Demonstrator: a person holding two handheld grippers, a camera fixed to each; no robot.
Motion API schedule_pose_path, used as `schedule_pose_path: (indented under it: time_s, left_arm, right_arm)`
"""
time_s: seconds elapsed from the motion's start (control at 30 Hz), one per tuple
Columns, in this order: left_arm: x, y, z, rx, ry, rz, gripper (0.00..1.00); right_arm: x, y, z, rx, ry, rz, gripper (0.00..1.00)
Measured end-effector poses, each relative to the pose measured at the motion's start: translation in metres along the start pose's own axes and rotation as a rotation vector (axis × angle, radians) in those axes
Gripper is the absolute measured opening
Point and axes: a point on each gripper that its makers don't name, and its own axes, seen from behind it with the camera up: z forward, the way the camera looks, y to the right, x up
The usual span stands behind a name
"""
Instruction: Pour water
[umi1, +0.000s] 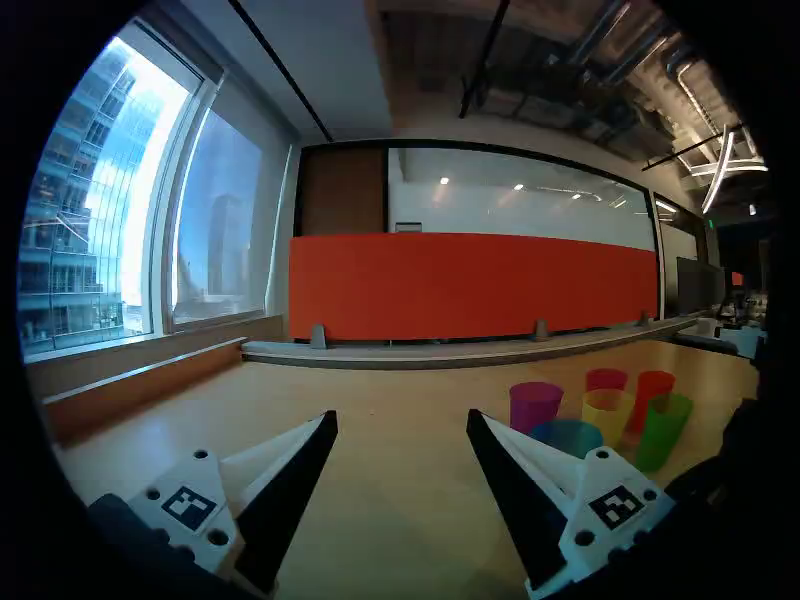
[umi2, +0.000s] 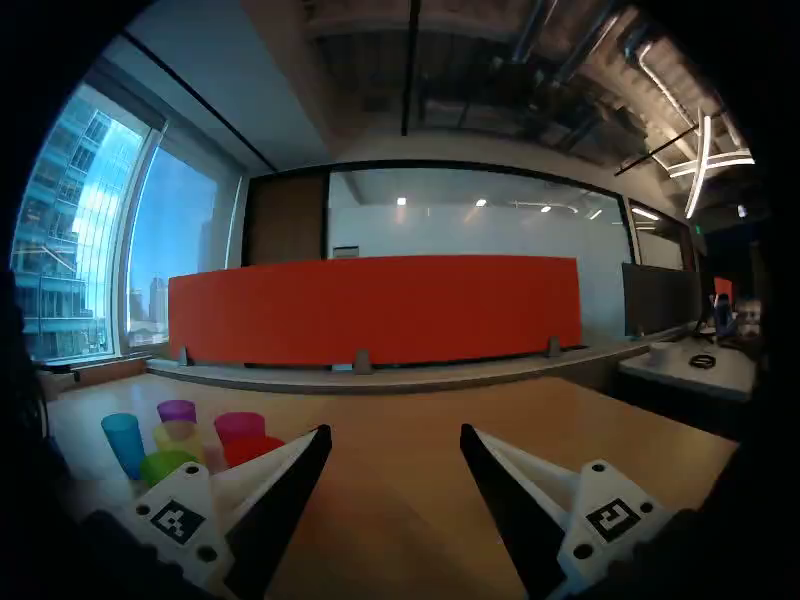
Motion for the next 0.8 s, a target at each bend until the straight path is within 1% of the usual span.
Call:
schedule_pose_path:
  time_s: [0.4,0.7,0.8]
  left_arm:
    - [0.0003,-0.0001,-0.0002,0.000,0.000,0.000,0.96]
    - [0.0005,-0.0005,0.0000,0.000,0.000,0.000,0.96]
    - [0.0004,-0.0001,0.0001,0.000,0.000,0.000,0.96]
  right_arm:
    - [-0.0060,0.0049,0.0003,-0.005,-0.019,-0.013,1.00]
    - [-0.0064,-0.0006,0.0001,-0.002,-0.022,-0.040,1.00]
    - [-0.0081,0.0000,0.0002,-0.002,-0.023,-0.039,1.00]
